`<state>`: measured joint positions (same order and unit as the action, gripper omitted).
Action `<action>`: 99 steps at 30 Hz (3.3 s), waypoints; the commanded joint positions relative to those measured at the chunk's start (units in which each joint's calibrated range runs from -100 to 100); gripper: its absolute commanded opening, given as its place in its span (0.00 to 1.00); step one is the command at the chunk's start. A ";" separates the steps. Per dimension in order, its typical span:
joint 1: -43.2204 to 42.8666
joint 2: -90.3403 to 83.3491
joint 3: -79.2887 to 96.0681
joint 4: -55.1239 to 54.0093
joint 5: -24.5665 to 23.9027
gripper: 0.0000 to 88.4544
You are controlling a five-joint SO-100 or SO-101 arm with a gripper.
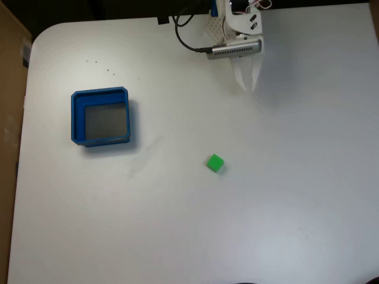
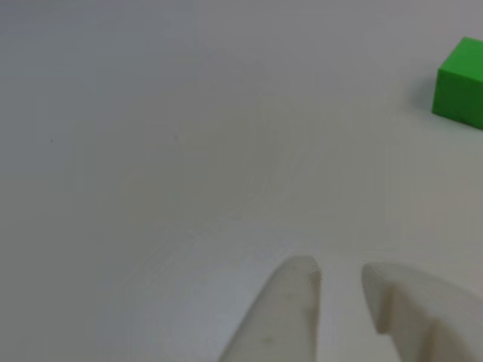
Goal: Pick up green cube and drop it in the blue box
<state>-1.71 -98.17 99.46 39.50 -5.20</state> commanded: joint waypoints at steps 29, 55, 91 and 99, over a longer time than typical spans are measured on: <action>11.97 0.01 -4.70 -1.47 0.20 0.02; 11.89 46.23 -47.43 -1.38 0.15 0.02; 11.97 100.72 -89.35 -0.48 -0.15 0.02; 11.97 101.72 -93.95 3.48 -0.20 0.02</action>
<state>9.74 4.12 11.19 40.40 -5.30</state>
